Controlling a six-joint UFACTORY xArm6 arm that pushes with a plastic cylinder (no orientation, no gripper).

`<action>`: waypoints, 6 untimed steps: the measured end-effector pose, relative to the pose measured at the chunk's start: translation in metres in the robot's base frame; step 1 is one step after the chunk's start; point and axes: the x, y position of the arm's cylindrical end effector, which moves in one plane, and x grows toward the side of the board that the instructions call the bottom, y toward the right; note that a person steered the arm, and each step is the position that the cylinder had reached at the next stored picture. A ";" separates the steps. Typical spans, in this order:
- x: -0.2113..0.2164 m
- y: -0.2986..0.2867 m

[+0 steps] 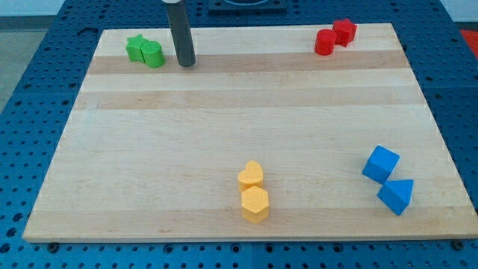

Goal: Slide green circle and green star slightly left

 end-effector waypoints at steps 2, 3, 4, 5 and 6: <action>-0.003 -0.005; -0.005 -0.014; -0.007 -0.026; -0.007 -0.032; -0.007 -0.037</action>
